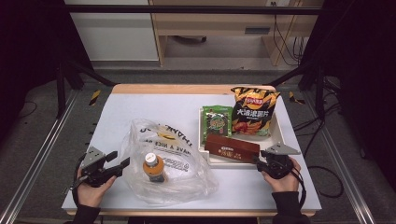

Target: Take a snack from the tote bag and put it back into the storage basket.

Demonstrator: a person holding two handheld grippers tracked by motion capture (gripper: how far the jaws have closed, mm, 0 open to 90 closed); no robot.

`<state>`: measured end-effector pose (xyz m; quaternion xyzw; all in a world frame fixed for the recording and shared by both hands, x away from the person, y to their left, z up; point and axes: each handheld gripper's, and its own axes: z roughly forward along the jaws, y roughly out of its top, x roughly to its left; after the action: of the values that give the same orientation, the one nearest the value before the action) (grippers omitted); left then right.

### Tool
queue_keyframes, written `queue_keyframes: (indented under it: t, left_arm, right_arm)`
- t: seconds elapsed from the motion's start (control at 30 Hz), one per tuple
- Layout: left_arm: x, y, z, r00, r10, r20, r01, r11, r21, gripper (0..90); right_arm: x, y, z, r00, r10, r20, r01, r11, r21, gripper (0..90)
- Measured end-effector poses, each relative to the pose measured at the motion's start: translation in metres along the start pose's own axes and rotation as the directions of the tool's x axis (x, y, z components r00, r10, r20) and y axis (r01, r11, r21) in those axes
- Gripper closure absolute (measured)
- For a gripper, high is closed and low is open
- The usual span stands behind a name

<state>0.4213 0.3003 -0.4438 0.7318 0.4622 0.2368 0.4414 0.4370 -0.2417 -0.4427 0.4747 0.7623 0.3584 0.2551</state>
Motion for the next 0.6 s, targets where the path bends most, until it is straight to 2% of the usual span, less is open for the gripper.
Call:
queue_keyframes:
  t: [0.2,0.3,0.37,0.47,0.57,0.6]
  left_arm:
    - [0.000,-0.001,0.002,1.0000,0.002,0.004,-0.002,1.0000,0.009,39.6]
    - [0.000,-0.001,0.001,1.0000,0.001,0.003,-0.001,1.0000,0.007,39.6]
    - [0.000,-0.001,0.001,1.0000,0.000,0.008,0.000,1.0000,0.007,39.6]
    - [0.000,0.000,0.001,0.9999,0.002,0.011,-0.002,1.0000,0.005,39.8]
    - [0.000,0.000,0.001,0.9999,-0.001,0.012,0.001,1.0000,0.000,39.8]
    - [0.000,0.000,0.001,0.9999,0.001,0.012,-0.001,1.0000,-0.002,39.7]
  right_arm:
    - [-0.001,-0.003,0.017,0.9996,-0.008,0.027,0.008,1.000,0.015,63.1]
    - [0.000,-0.003,0.018,0.9998,-0.002,0.022,0.001,1.000,0.017,59.3]
    - [0.000,-0.002,0.018,0.9999,-0.004,0.016,0.004,1.000,-0.003,57.3]
    - [0.000,-0.002,0.019,0.9998,-0.014,0.014,0.014,1.000,-0.011,57.9]
    - [0.002,-0.001,0.021,0.9998,-0.017,-0.009,0.017,1.000,-0.021,60.3]
    - [0.003,0.000,0.022,0.9997,-0.023,-0.001,0.023,1.000,-0.017,60.3]
